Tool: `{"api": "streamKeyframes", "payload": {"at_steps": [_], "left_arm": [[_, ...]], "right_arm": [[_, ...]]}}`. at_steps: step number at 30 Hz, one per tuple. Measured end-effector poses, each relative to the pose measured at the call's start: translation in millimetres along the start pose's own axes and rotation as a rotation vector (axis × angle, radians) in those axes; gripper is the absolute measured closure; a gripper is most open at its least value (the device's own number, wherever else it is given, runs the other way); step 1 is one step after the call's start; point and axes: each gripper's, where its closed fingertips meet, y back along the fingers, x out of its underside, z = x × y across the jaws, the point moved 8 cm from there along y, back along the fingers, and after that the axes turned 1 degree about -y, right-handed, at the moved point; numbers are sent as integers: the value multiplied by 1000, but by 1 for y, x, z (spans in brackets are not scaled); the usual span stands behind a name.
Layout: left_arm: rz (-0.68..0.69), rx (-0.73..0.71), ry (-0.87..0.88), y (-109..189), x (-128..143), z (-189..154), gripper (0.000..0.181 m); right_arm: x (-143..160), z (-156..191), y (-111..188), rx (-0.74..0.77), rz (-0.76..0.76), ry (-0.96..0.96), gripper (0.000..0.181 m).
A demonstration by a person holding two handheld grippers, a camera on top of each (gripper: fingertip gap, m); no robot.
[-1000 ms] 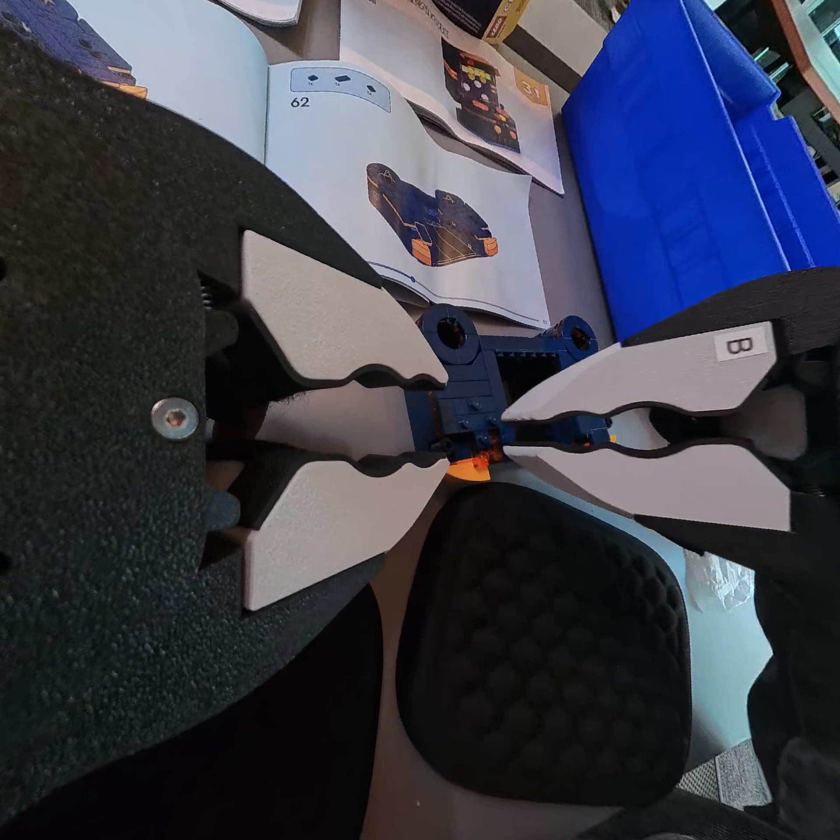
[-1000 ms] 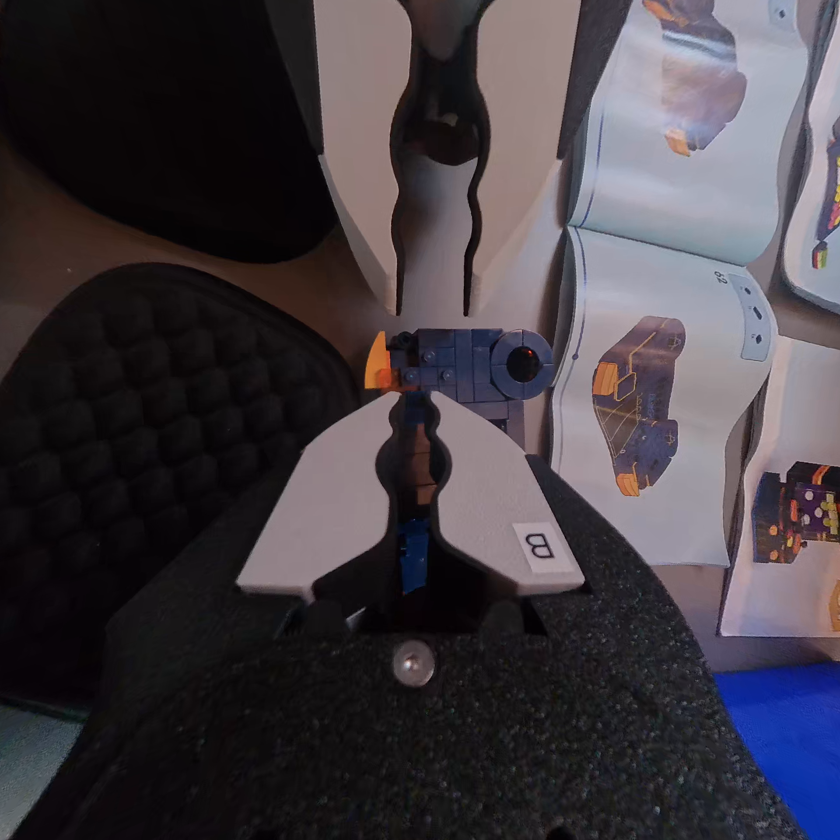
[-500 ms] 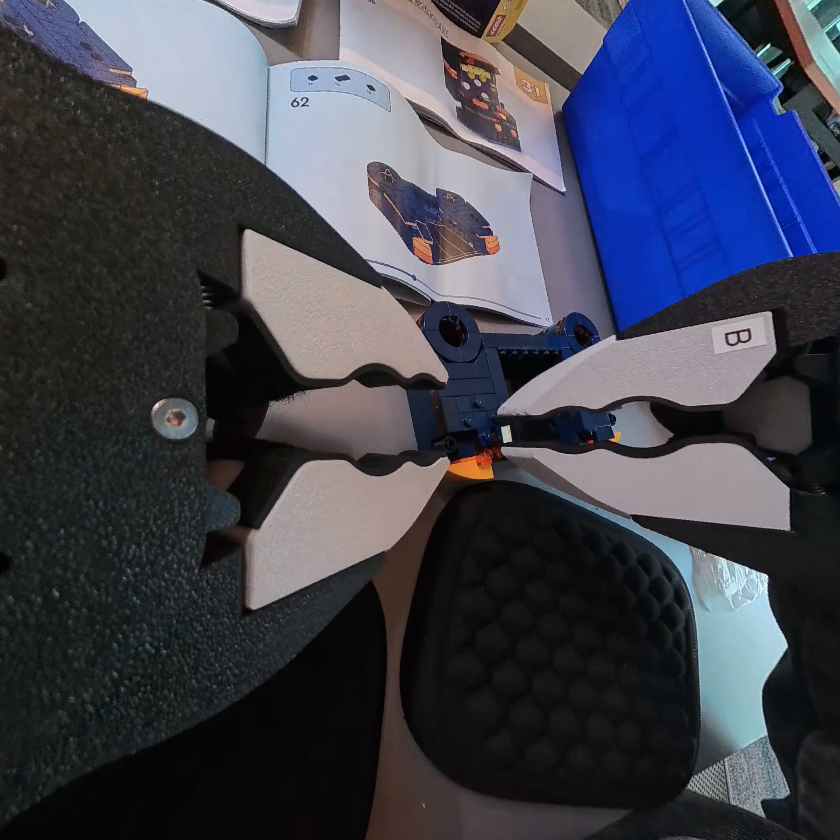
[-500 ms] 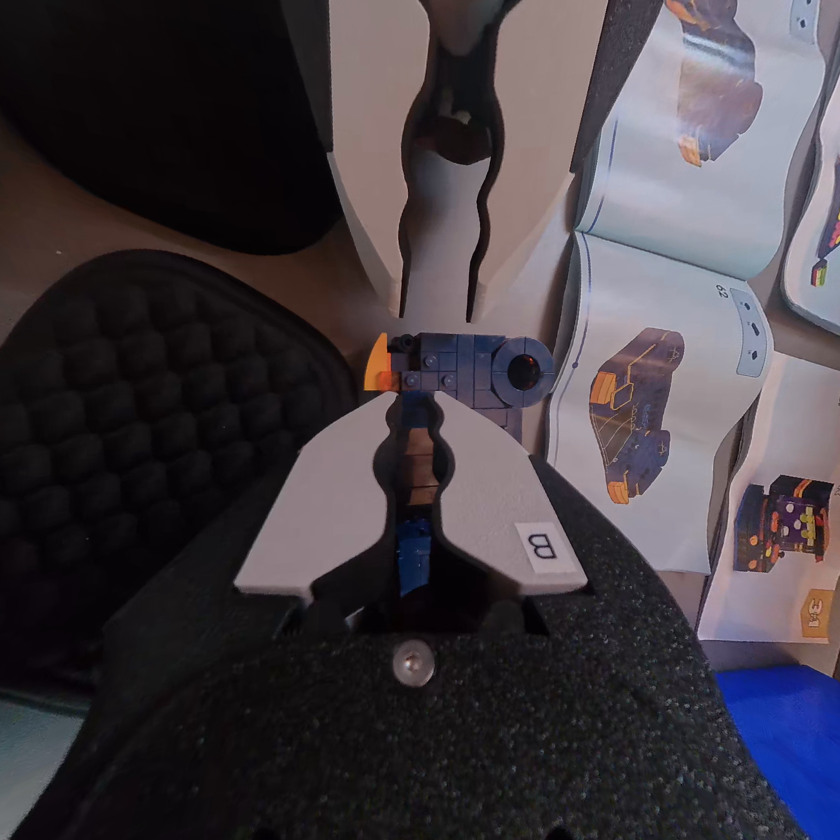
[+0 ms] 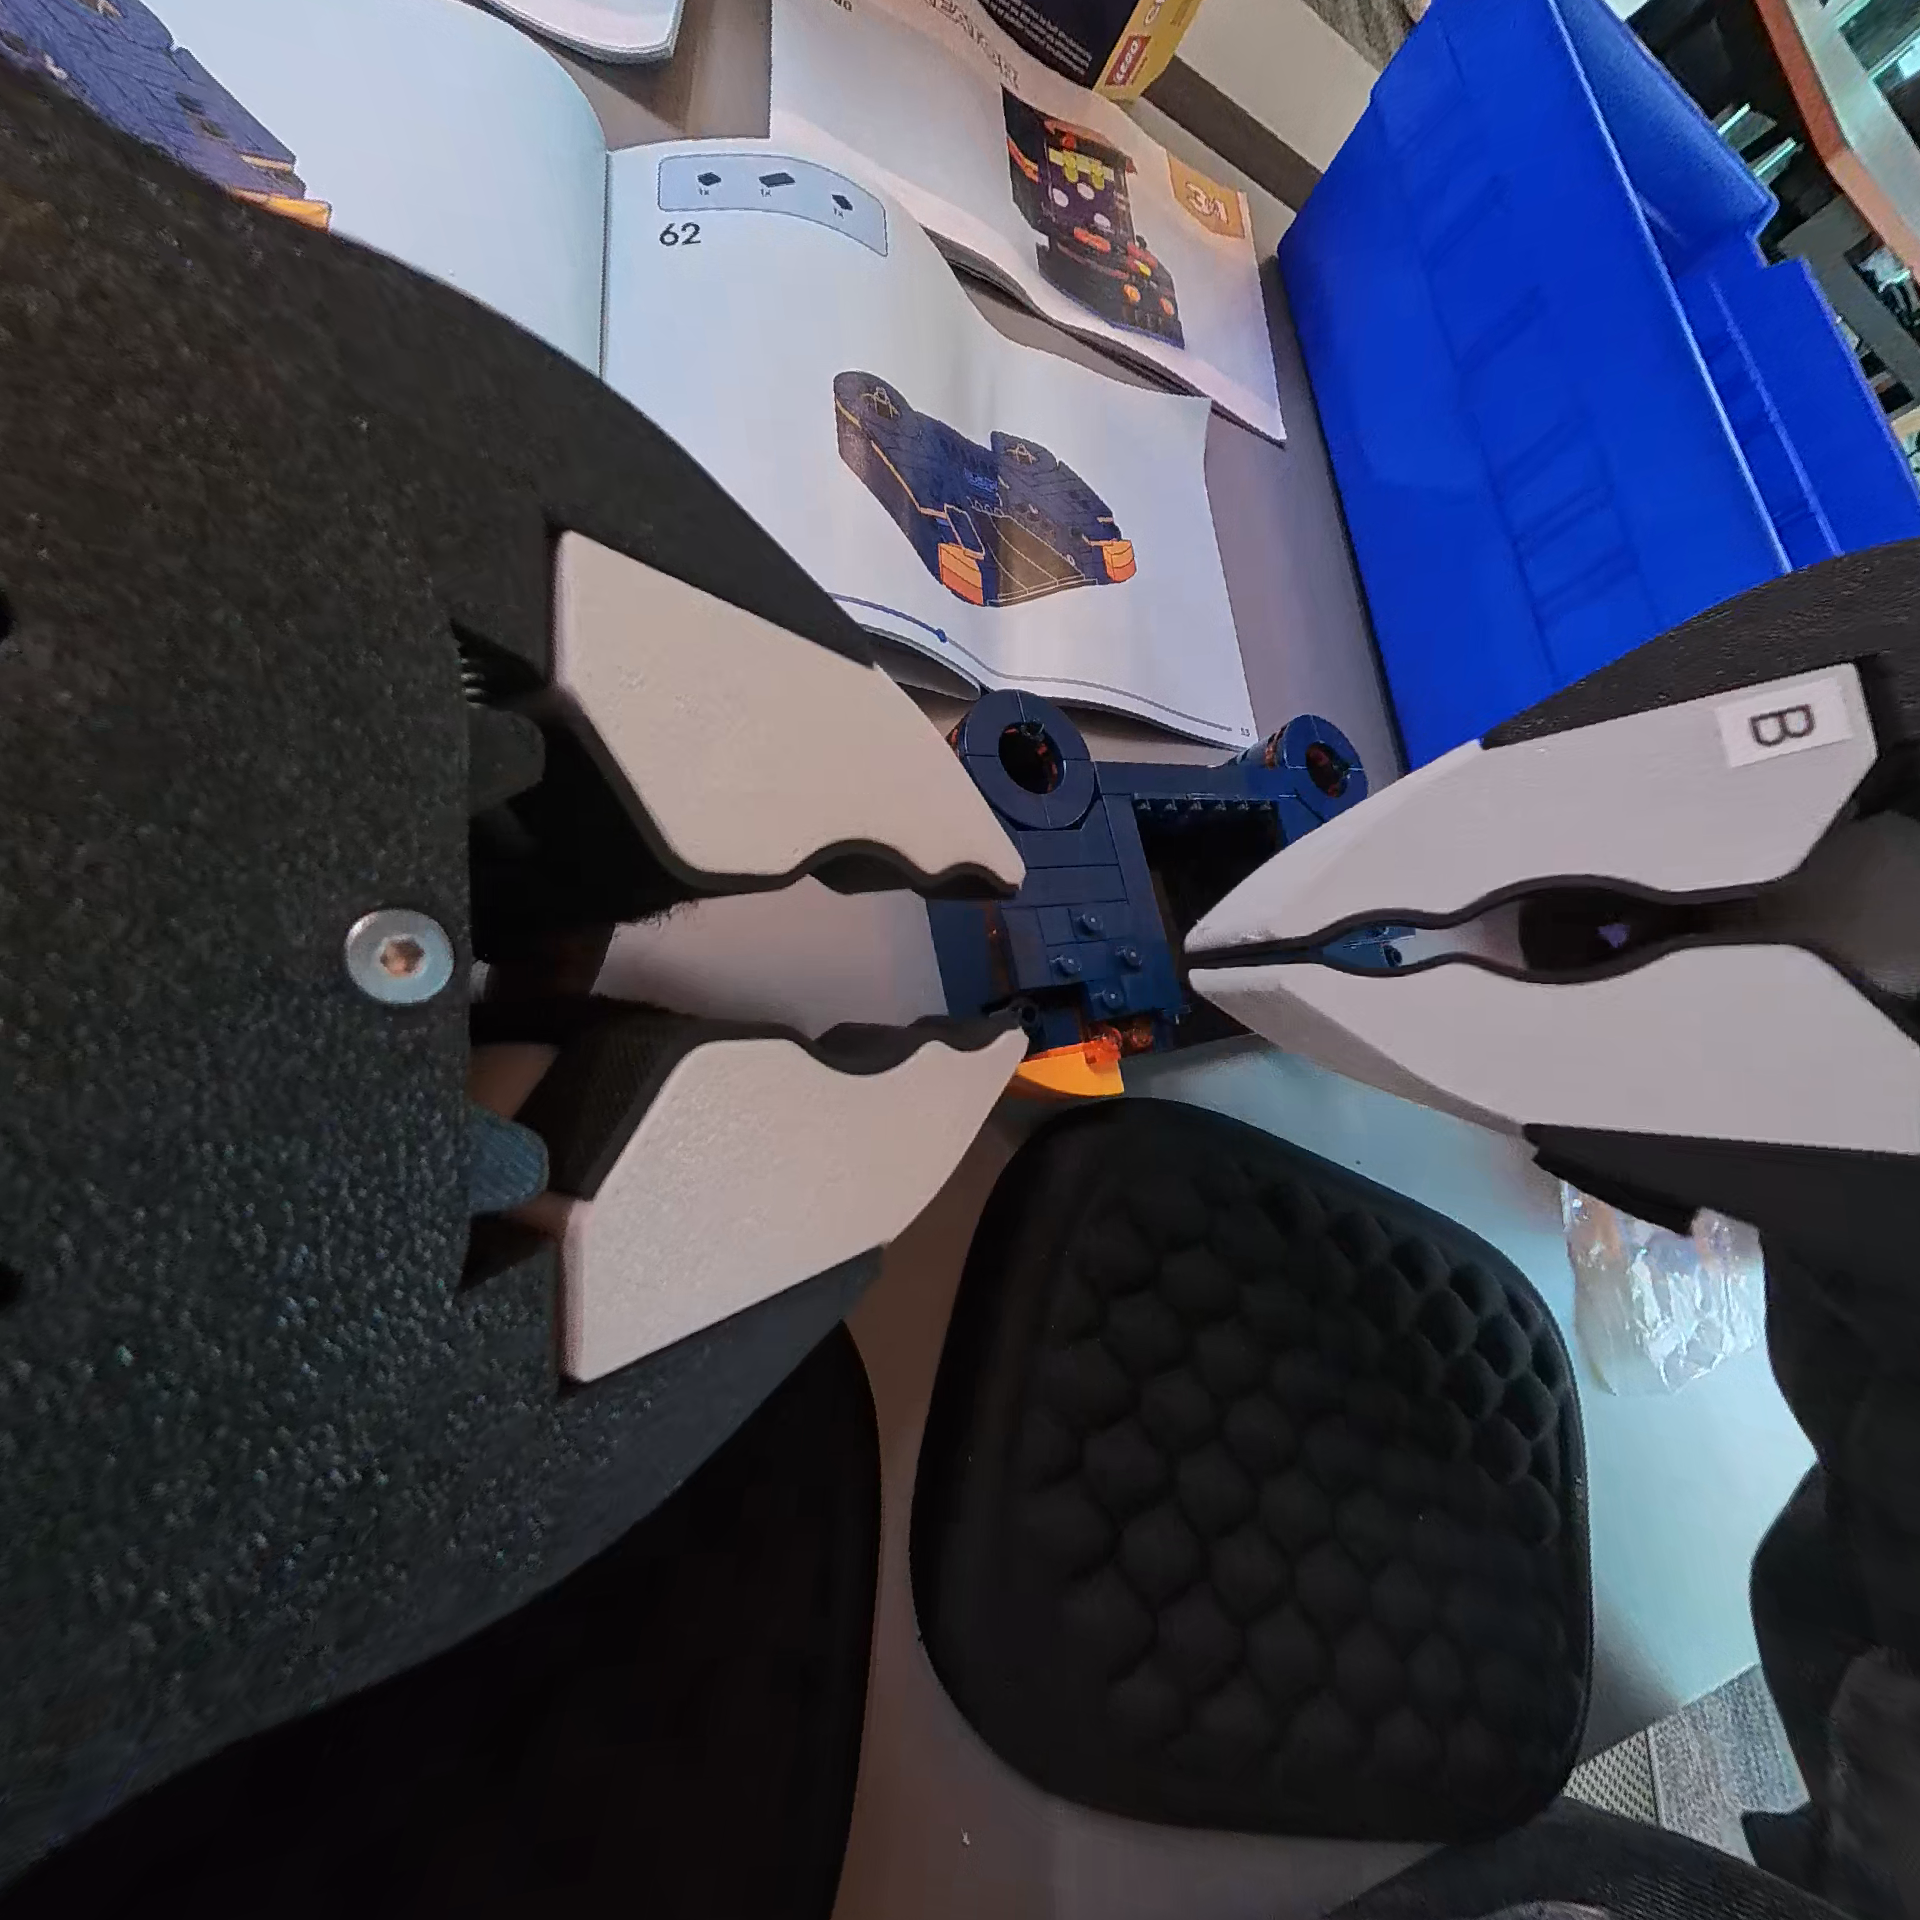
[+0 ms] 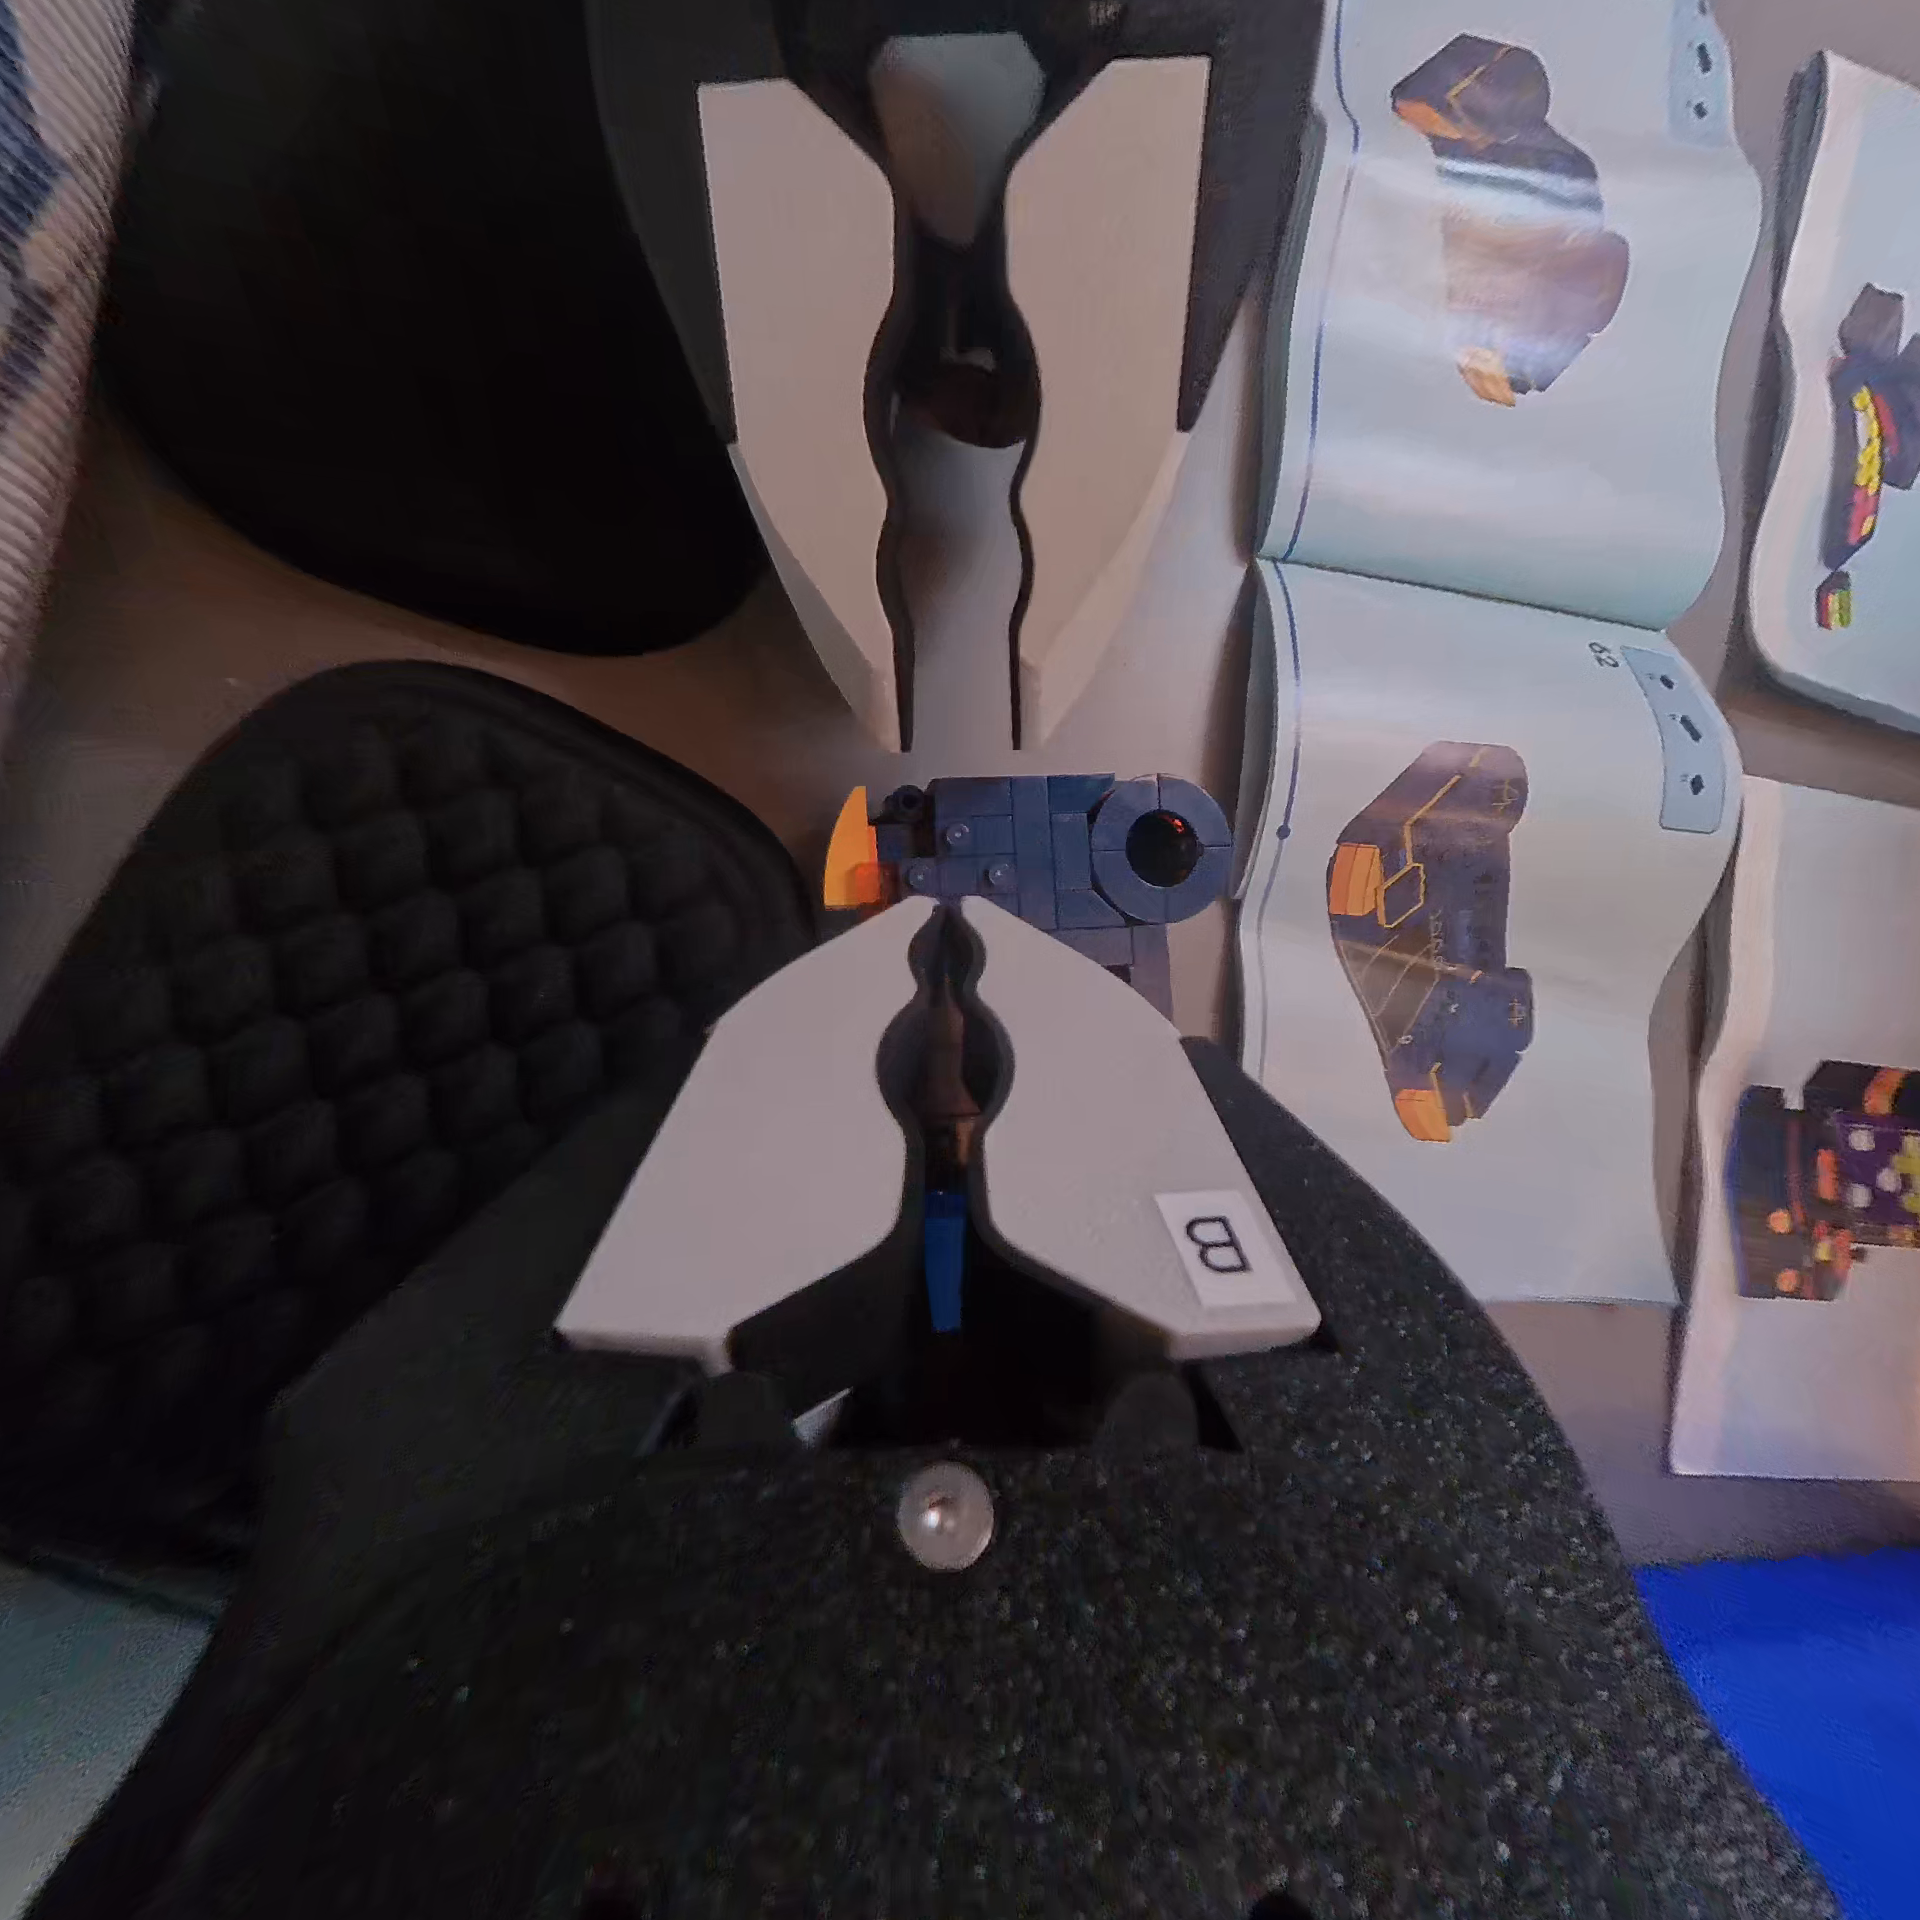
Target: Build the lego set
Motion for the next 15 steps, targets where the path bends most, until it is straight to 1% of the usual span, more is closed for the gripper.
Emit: {"api": "streamKeyframes", "payload": {"at_steps": [2, 4, 11, 15], "left_arm": [[-7, 3, 1, -1, -1, 0, 165], [-7, 4, -3, -1, -1, -1, 167], [21, 6, -14, -4, -1, -2, 167], [32, 8, -16, -5, 0, -2, 168]], "right_arm": [[1, 0, -3, -38, -1, -35, 181], [3, 0, -6, -46, 19, -33, 181], [2, 0, -9, -70, 72, -7, 181], [-4, 0, -7, -77, 67, 13, 181]]}}
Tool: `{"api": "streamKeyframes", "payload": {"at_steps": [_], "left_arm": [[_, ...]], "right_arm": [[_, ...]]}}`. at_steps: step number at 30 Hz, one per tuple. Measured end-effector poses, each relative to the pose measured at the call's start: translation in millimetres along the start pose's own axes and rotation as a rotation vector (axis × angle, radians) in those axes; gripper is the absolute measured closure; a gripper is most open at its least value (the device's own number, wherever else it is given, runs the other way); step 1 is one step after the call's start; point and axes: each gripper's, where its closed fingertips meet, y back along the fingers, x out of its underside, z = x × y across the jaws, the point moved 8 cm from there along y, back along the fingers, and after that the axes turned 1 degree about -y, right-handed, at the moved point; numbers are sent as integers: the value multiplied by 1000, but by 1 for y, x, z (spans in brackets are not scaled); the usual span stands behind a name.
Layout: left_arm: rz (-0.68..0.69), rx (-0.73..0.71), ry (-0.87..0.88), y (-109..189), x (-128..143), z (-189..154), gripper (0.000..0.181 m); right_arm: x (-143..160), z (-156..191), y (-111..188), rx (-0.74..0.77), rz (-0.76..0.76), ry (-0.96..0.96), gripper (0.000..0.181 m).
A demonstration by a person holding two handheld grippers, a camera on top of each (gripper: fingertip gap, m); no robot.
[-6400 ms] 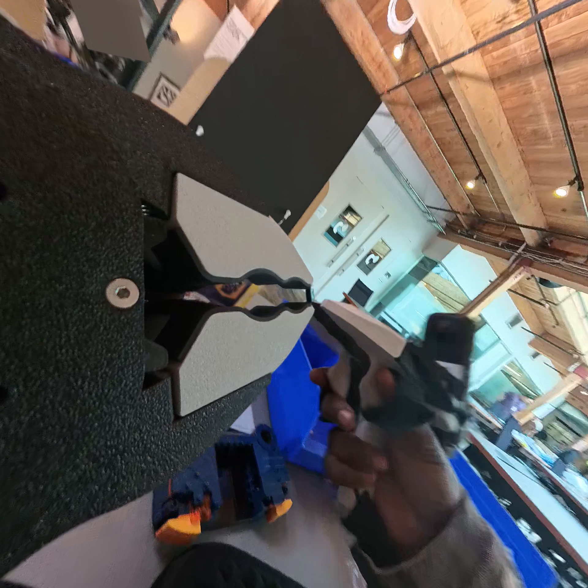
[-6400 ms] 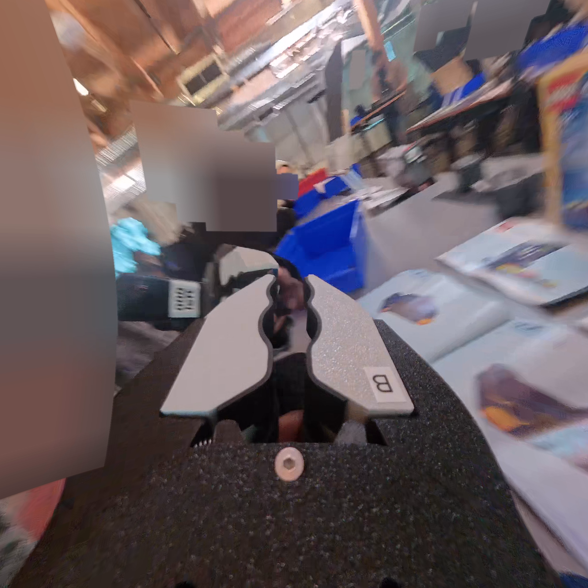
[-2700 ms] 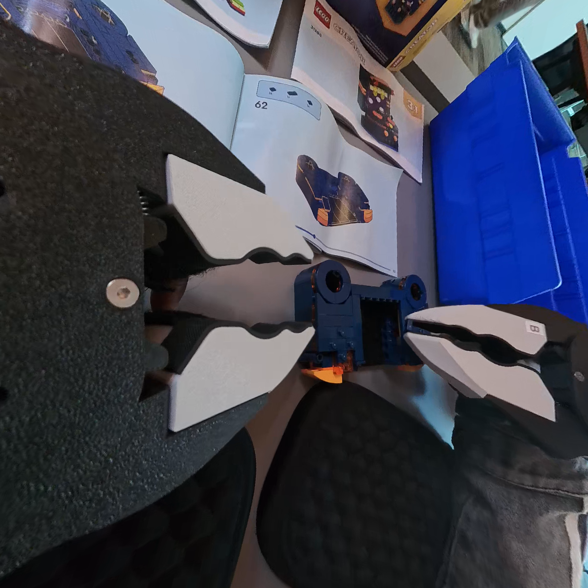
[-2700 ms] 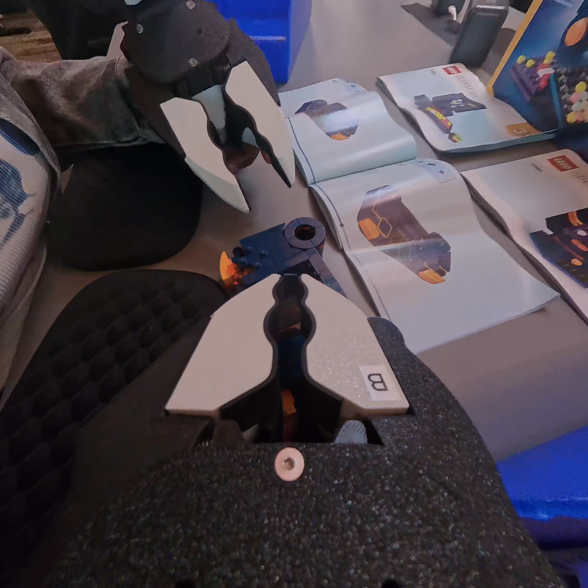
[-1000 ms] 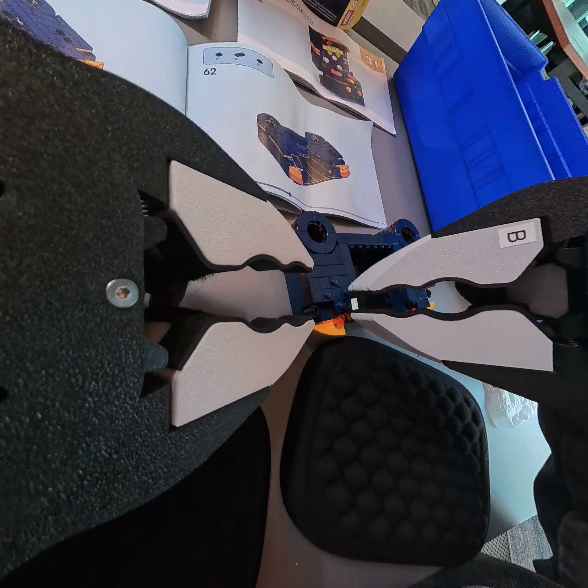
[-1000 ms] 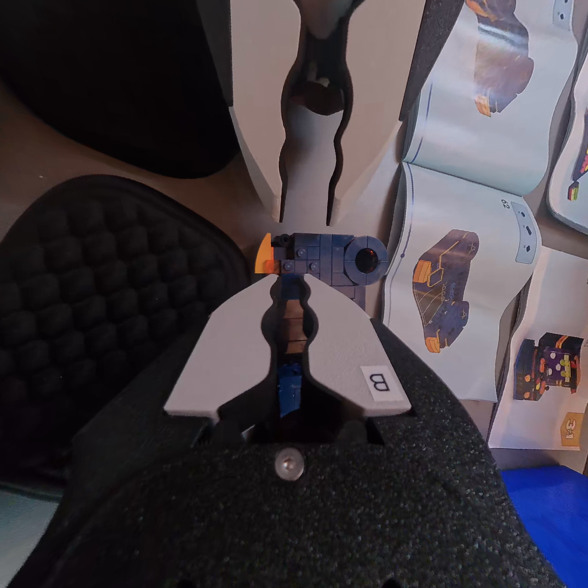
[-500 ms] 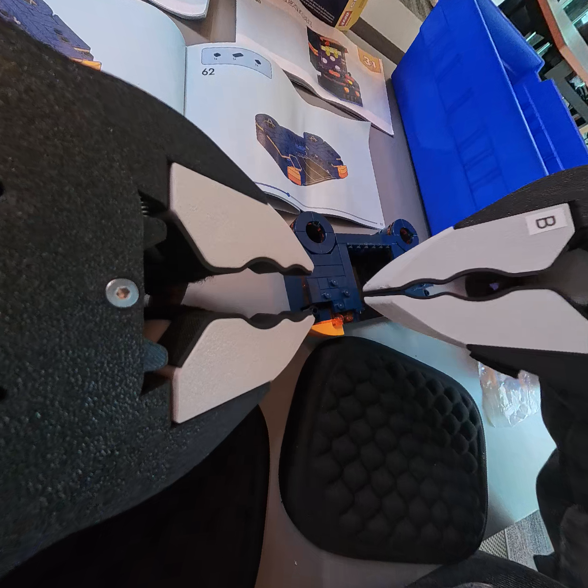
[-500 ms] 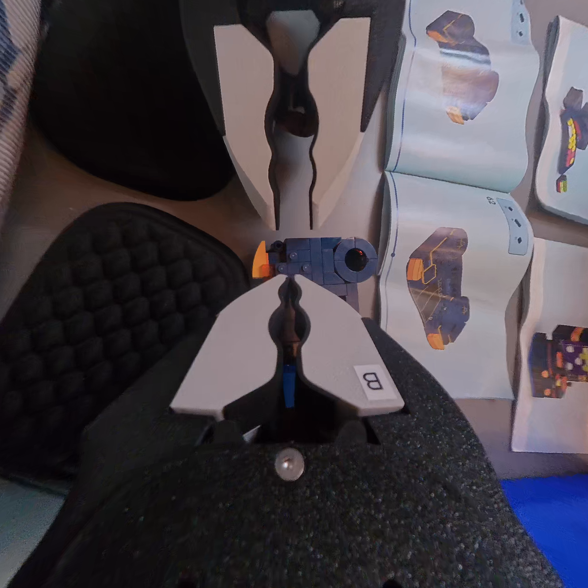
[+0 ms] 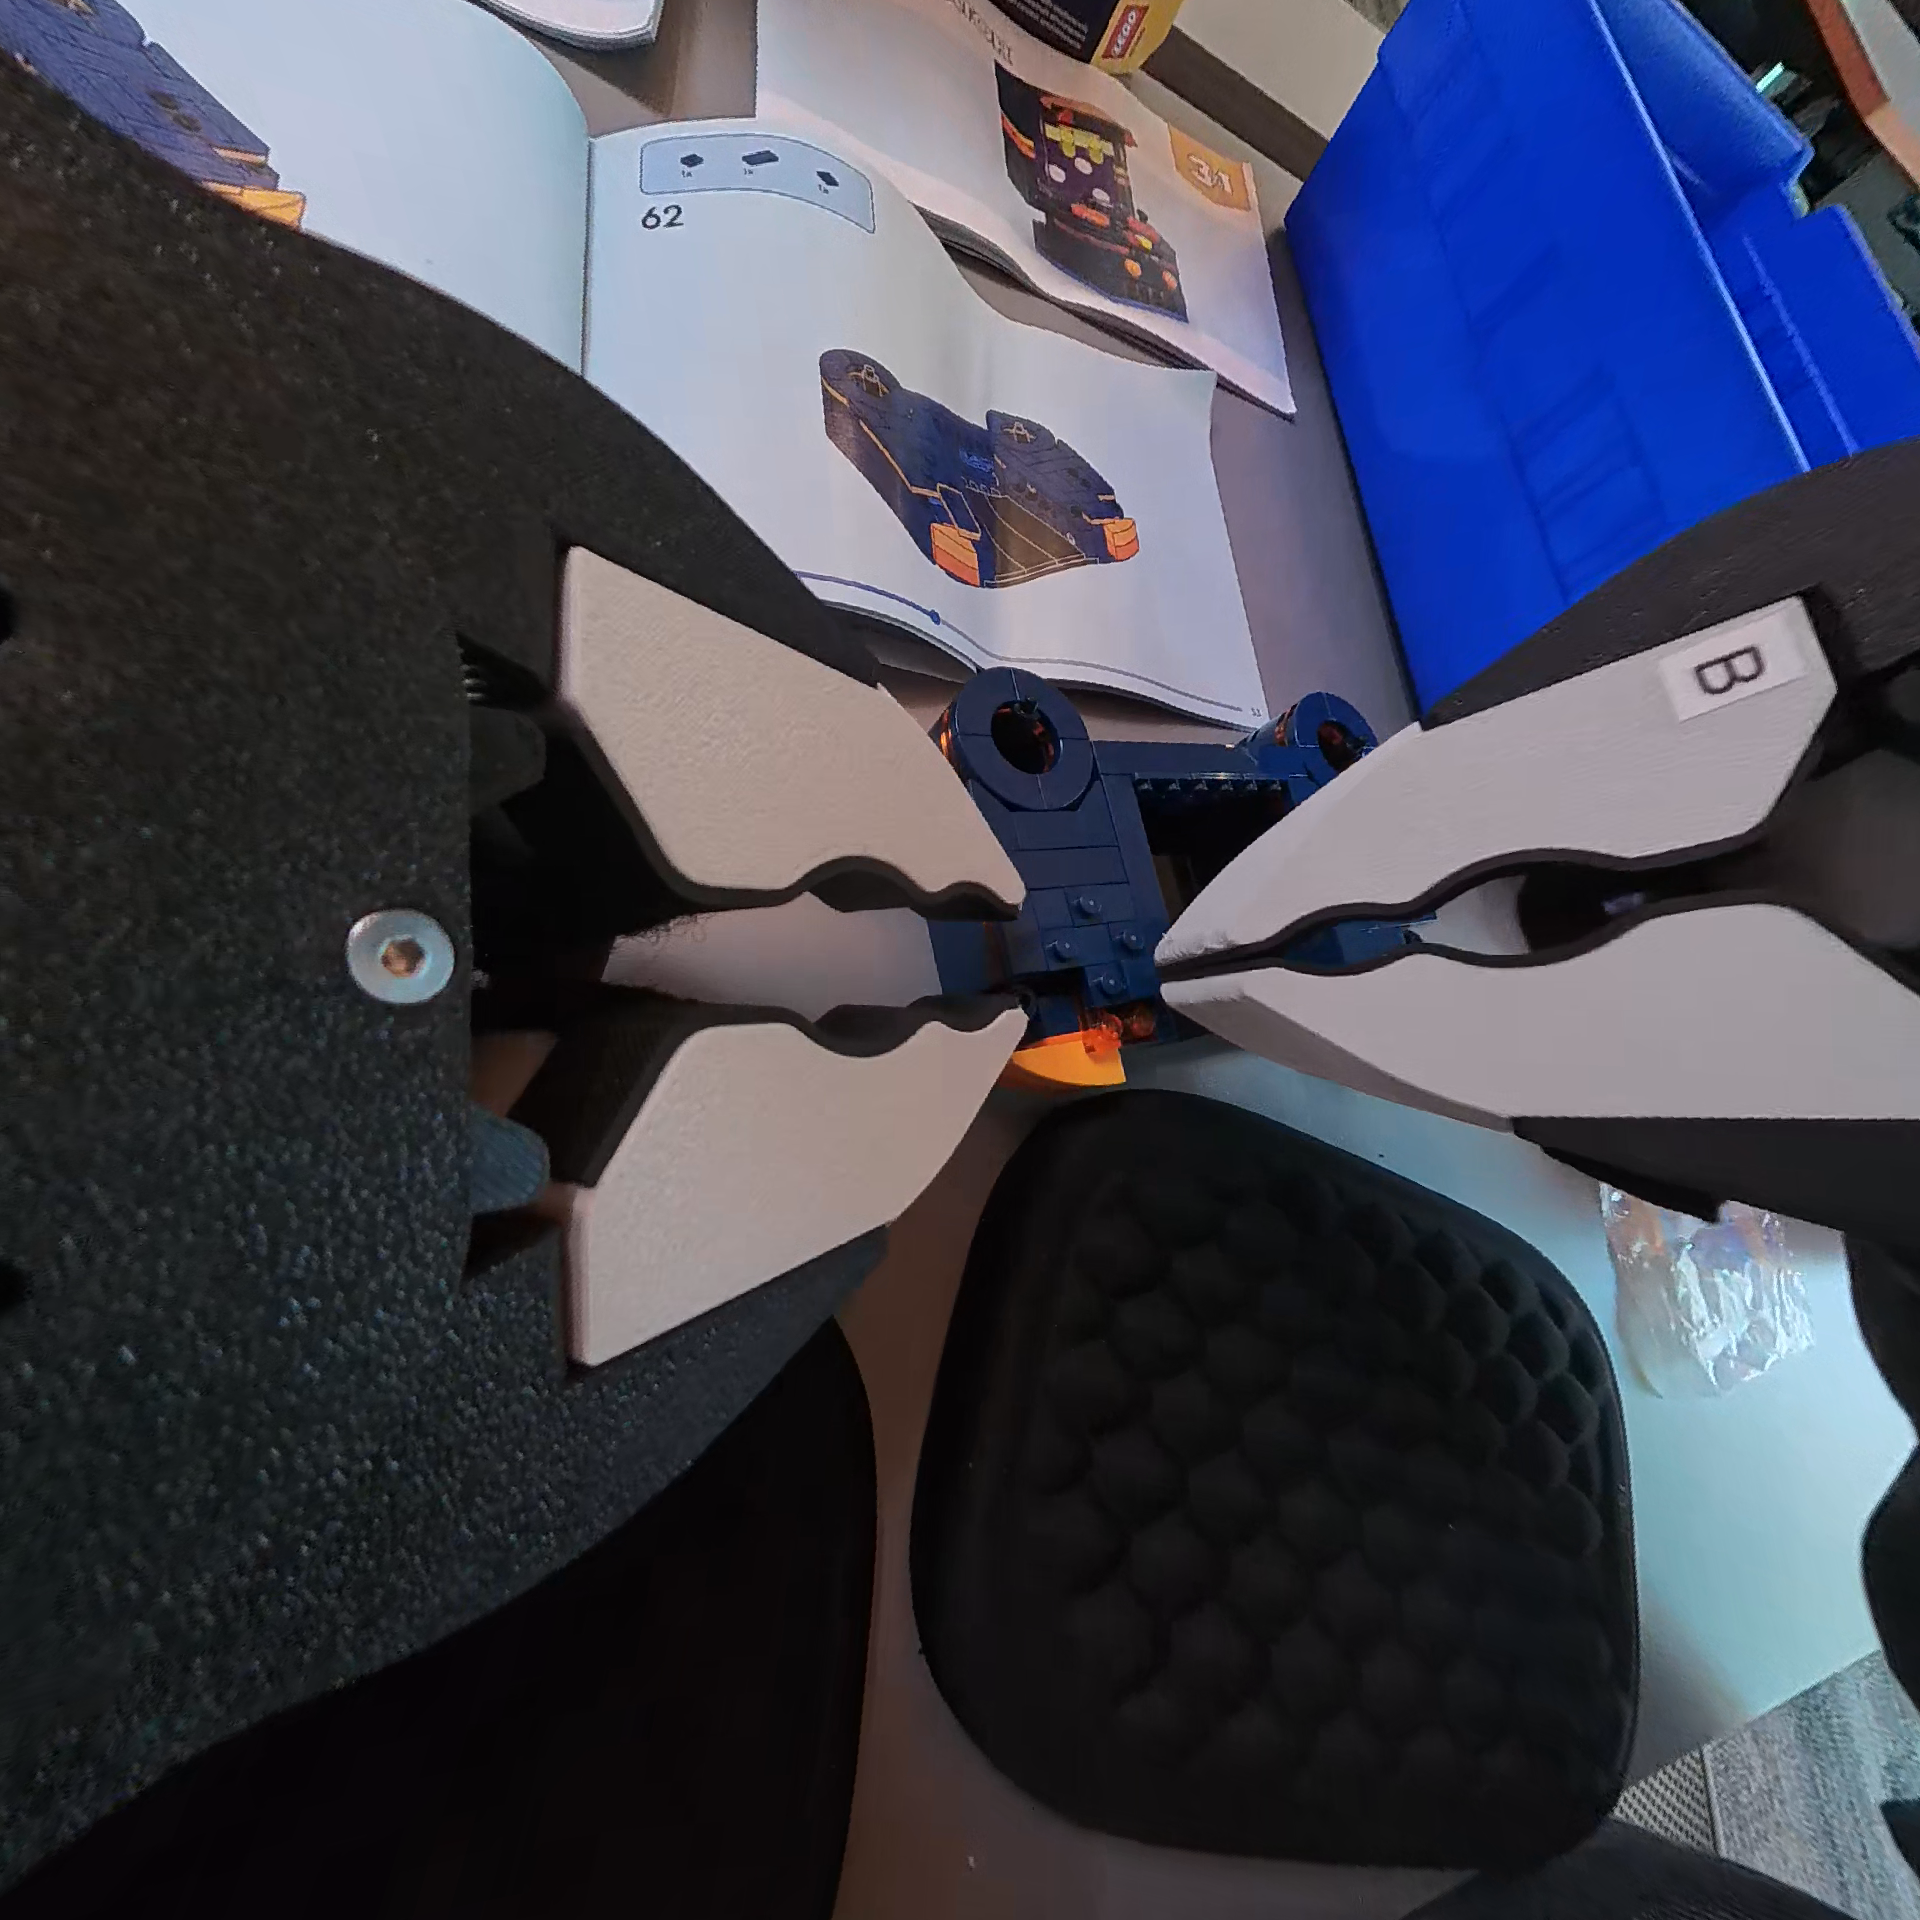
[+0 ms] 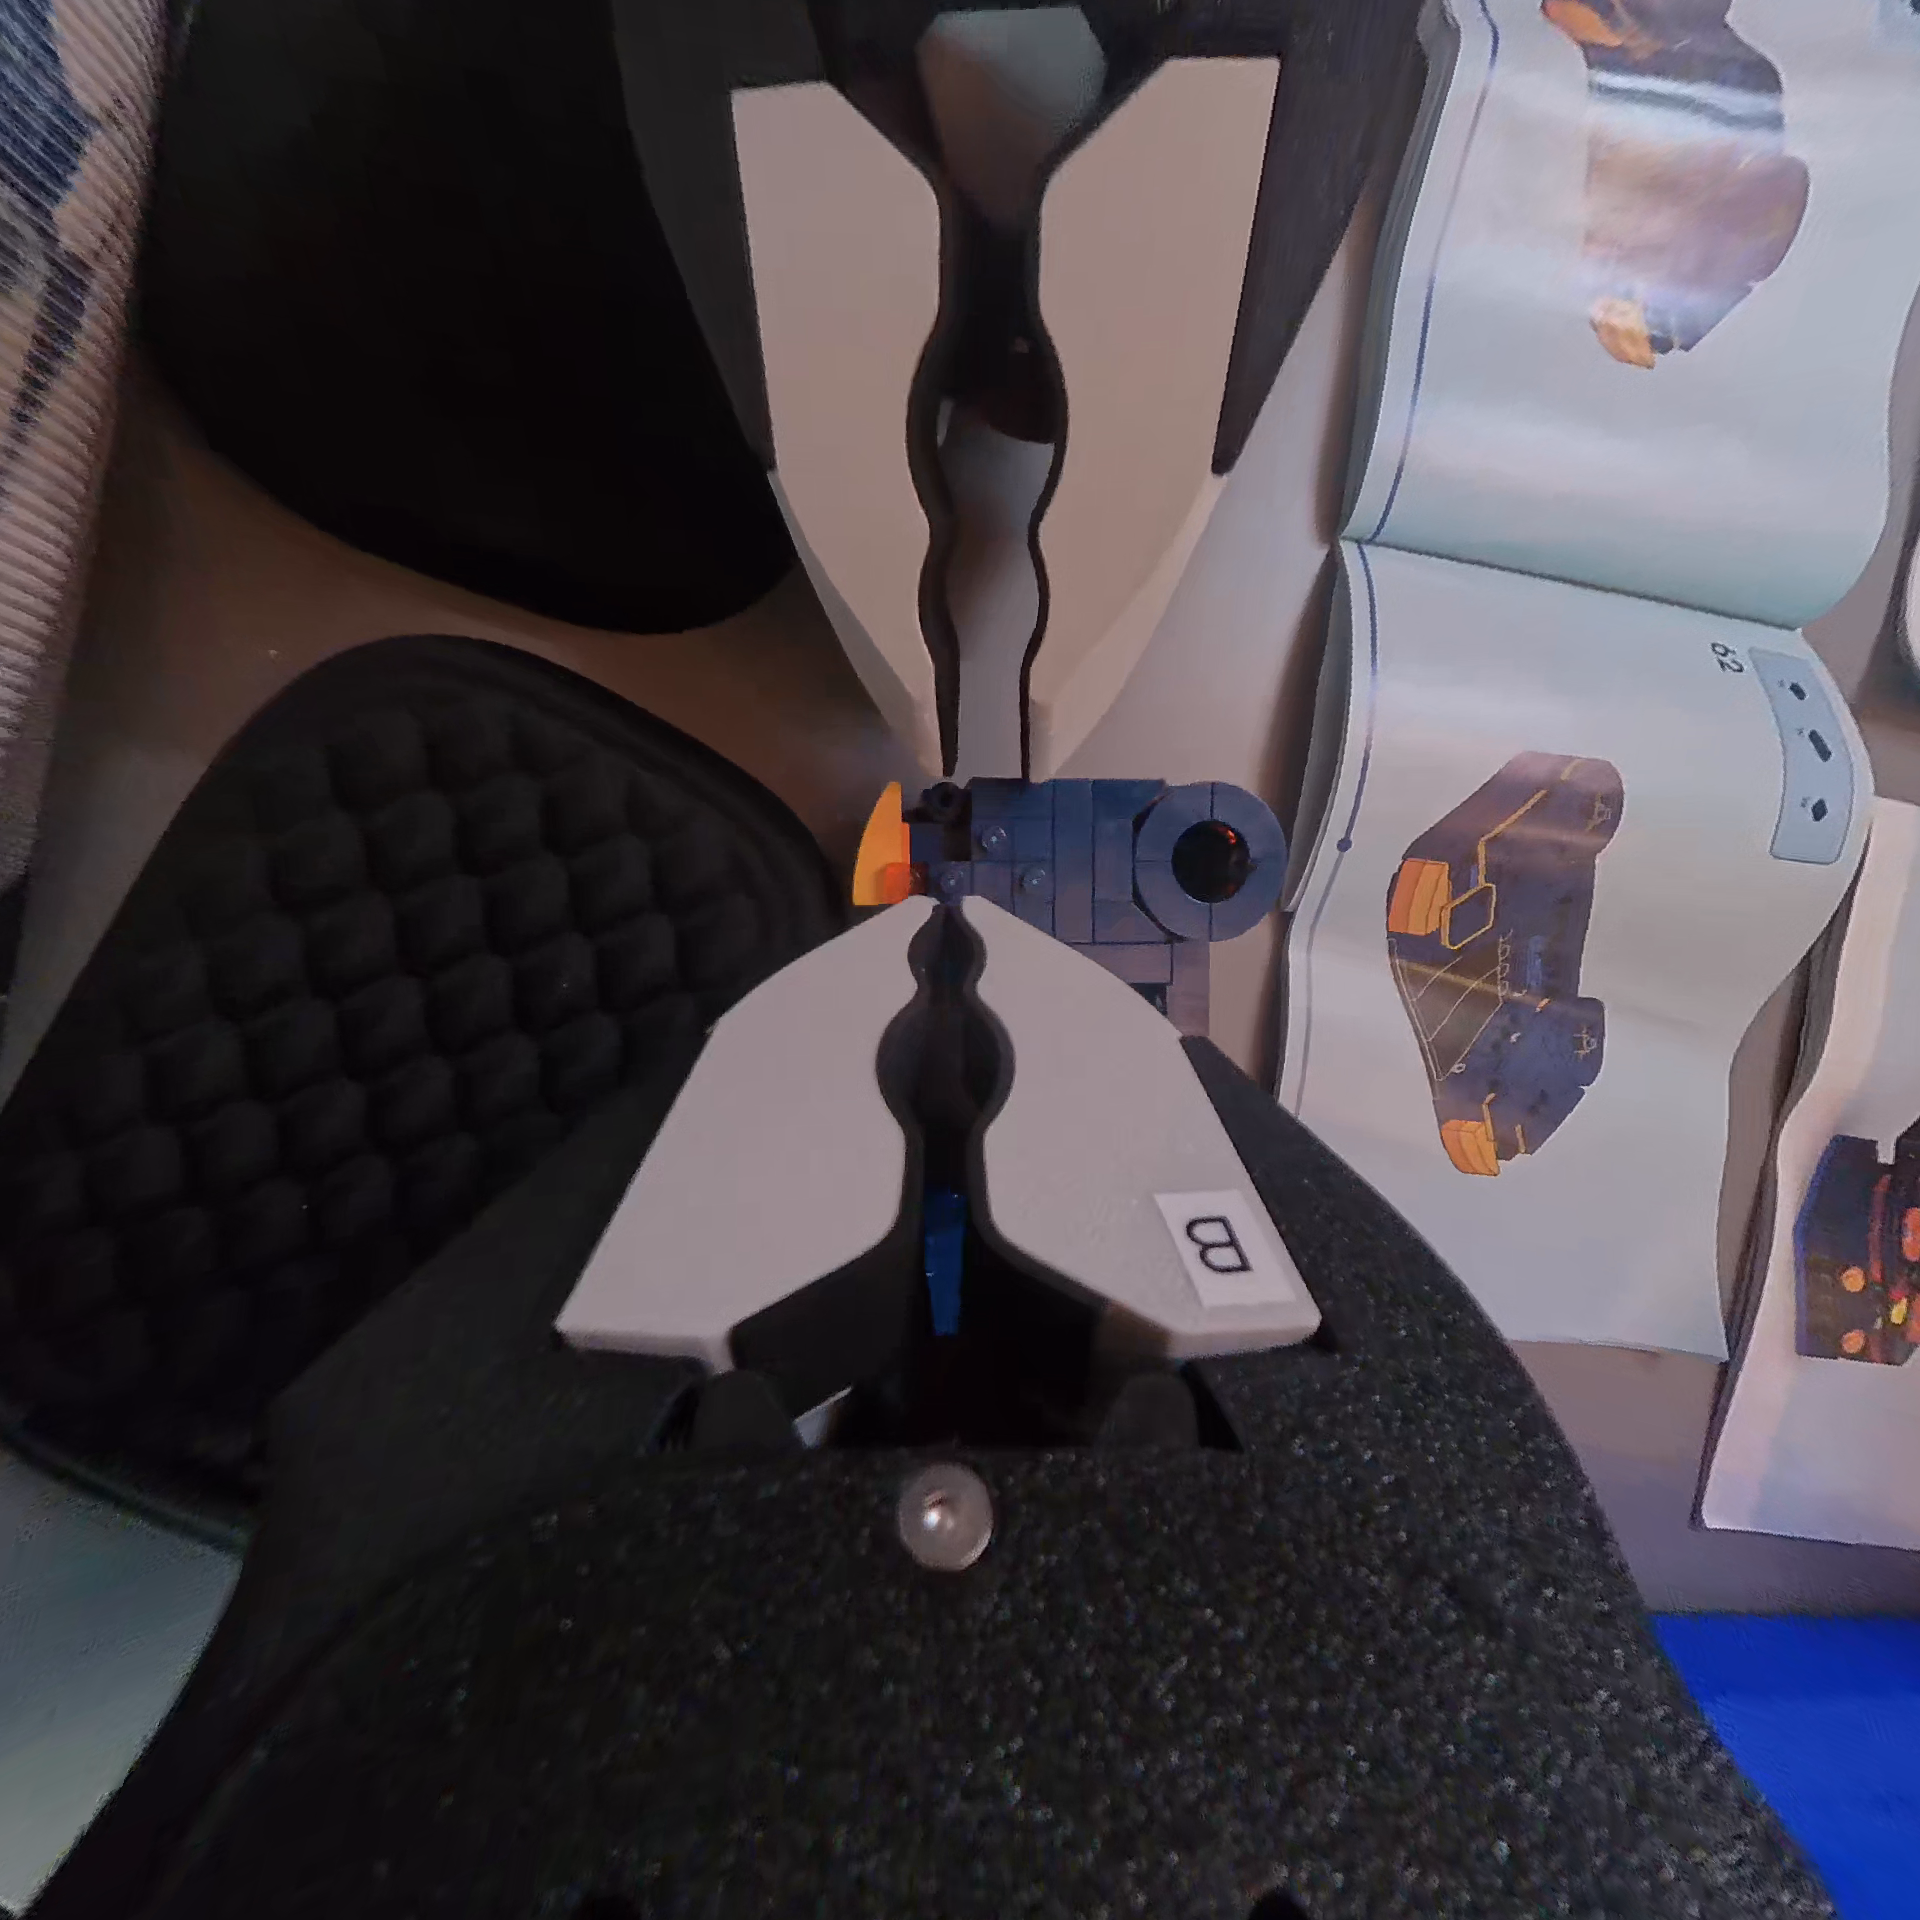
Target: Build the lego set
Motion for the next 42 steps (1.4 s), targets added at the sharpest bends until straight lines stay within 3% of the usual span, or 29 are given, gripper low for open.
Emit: {"api": "streamKeyframes", "payload": {"at_steps": [22, 25, 29, 33, 42], "left_arm": [[10, -2, 18, -1, 1, 2, 172], [10, -3, 10, -1, 1, 1, 172], [8, -1, 3, -1, 1, 0, 172], [-9, -2, 0, 1, 0, 0, 172], [-10, 4, -13, 0, 0, -1, 174]], "right_arm": [[-11, -8, -10, -88, 189, -62, 181], [-10, -8, -9, -80, 172, -80, 181], [-5, -1, -7, -19, 118, 42, 181], [-3, -1, 7, -19, 51, -41, 181], [-4, -1, -7, -36, 71, -64, 181]]}}
